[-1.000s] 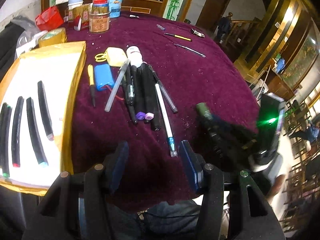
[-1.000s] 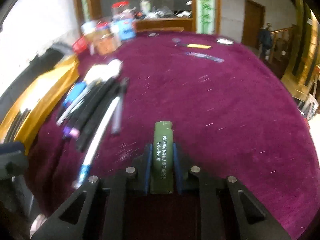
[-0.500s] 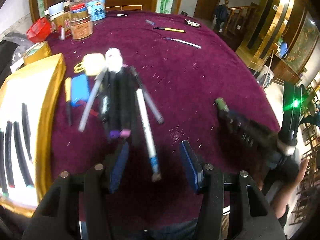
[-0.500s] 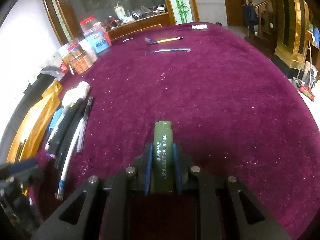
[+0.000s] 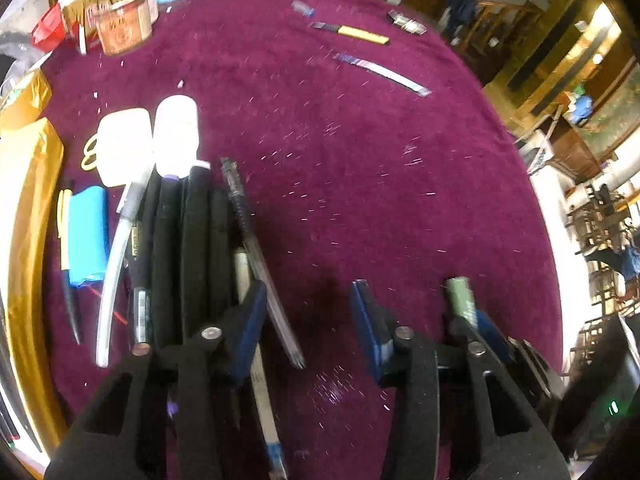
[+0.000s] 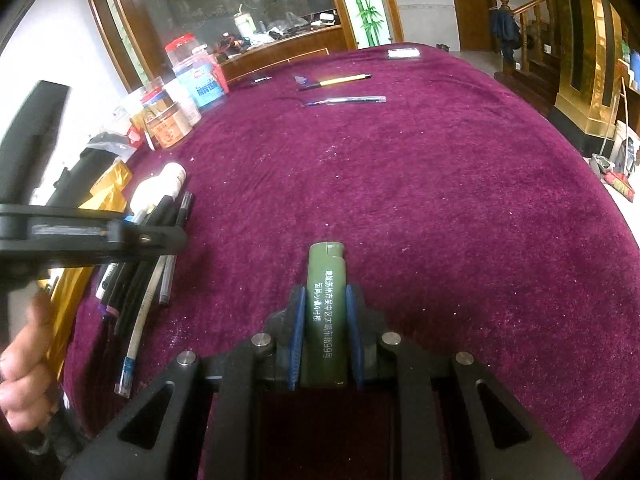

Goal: Organize rigid objects
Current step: 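Grasp the olive-green tube with the right tool while the left grasps a clear pen, then carry the green tube and clear pen over the white tray and open both tools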

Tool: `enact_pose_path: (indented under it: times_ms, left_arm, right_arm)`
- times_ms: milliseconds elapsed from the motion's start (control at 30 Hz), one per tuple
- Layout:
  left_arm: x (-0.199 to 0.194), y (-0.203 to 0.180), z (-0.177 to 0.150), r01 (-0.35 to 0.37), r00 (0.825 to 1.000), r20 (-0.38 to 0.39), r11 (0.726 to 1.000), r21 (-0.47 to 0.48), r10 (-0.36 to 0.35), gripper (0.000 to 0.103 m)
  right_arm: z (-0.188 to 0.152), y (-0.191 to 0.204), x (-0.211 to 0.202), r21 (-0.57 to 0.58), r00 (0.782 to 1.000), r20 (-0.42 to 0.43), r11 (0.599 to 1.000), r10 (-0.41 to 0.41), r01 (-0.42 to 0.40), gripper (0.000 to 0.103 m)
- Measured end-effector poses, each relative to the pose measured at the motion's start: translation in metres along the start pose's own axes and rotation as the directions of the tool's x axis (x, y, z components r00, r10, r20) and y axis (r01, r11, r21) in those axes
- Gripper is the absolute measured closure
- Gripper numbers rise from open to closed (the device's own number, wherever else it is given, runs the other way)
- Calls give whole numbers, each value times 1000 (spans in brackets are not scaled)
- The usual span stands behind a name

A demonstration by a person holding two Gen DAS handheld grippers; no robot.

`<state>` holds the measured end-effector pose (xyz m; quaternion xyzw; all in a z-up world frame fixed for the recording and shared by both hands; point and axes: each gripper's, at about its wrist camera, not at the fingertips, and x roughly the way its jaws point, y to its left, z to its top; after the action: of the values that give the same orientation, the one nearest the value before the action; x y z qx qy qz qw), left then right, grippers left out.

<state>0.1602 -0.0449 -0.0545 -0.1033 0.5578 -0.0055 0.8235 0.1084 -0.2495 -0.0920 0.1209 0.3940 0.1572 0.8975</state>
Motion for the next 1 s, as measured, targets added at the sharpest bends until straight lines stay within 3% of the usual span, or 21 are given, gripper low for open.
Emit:
enact_pose_path:
  times_ms: [67,233,333,400,533,733,833,1000]
  left_arm:
    - [13,6,4,-11,999,-36,999,-37,9,67]
    - [18,4,8,-38,999,0,999,-17,38,74]
    - [18,2,8,-104,995,6,995,-8,104,93]
    - [14,5,0,-99,995,11,995,11,99,96]
    - [1,5,-29,-22,1000,-15,999,25,22,97]
    - [3,-12,-37,-111,993,57,981,161,103,96]
    - [1,-13,-40,-131,991,61,977,170,122,97]
    - [-24,-9,-55,-69,994,98,988,141,55,97]
  right_arm:
    - [0,0,0,0,1000,0,1000,0,0,85]
    - [0,0,0,1,1000,0,1000,-2,2,85]
    - [-1,0,-1,2,1000,0,1000,0,0,85]
    - [-1,1,0,0,1000,0,1000,-3,3,85]
    - [0,1,0,-3,1000,0,1000,-7,7,85]
    - [-1,1,0,-4,1000,-1,1000,-5,5,85]
    - [-1,2,0,-8,1000,0,1000,-10,10,85]
    - [-2,4,-2,-30,1000,7,1000,4,-3,85]
